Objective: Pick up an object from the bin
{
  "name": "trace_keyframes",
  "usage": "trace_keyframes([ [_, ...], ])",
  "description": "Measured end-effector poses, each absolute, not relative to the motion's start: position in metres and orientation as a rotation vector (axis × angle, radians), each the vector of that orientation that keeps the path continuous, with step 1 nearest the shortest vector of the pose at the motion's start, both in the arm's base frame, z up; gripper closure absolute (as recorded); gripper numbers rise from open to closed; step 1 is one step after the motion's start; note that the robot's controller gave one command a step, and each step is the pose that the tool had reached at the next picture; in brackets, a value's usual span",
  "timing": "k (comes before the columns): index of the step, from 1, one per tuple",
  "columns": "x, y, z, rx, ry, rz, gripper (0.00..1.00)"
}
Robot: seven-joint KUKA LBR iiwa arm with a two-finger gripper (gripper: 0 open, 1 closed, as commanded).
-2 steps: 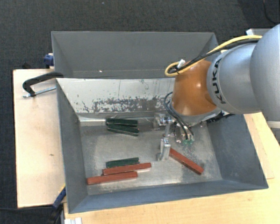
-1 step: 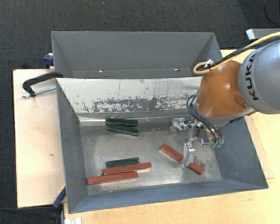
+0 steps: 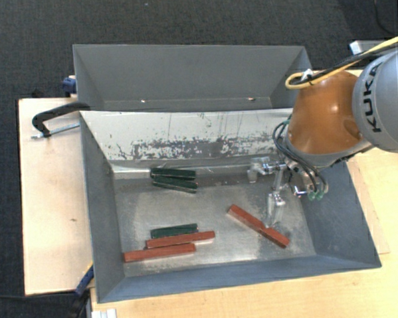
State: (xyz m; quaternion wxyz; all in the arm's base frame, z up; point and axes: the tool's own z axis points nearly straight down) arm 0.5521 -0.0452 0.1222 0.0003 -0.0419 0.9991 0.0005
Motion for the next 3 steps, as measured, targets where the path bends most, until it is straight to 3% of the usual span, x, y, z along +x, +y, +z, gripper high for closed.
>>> trace_keyframes([
  [1,0.518,-0.037,0.073,-0.382,3.106,0.001,1.00],
  [2,0.518,-0.037,0.073,-0.381,3.106,0.001,1.00],
  [3,0.517,-0.041,0.116,-0.371,3.121,0.004,1.00],
])
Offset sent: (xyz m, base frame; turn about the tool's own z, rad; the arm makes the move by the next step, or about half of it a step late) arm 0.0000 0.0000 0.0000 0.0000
